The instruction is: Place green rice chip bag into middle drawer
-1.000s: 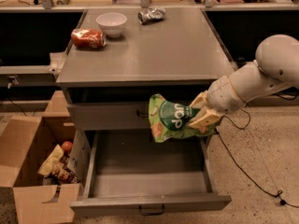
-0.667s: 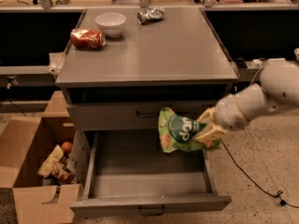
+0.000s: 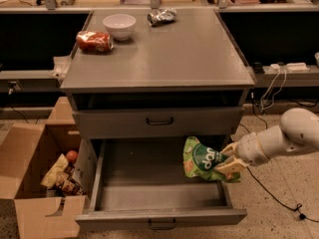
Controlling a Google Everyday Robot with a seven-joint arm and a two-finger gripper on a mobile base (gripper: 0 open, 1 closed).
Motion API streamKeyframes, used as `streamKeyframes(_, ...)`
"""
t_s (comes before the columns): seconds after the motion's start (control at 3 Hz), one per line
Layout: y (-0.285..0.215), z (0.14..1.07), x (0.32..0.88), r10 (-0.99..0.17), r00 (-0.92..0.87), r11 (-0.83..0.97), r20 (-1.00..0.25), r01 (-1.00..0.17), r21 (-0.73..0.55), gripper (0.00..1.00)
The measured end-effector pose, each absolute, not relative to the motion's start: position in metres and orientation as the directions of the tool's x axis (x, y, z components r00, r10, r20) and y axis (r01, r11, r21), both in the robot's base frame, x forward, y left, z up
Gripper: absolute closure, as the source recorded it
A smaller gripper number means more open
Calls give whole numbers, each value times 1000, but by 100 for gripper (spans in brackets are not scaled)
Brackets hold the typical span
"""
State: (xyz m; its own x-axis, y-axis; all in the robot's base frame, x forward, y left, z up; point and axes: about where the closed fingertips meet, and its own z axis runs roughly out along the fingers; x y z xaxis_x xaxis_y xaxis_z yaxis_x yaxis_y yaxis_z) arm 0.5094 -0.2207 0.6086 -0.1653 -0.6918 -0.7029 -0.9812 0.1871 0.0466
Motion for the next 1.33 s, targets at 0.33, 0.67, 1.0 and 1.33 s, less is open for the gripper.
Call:
streamKeyframes(0.33, -223, 566, 516, -675, -211, 203, -707, -974, 96, 100)
streamKeyframes(0.67, -212, 528, 522, -674, -216, 174, -706, -976, 132, 100)
streamKeyframes(1.0, -196, 499, 526, -668, -201, 127, -717, -980, 157, 100)
streamKeyframes(1.33, -184, 477, 526, -659, -197, 95, -726, -979, 180, 100)
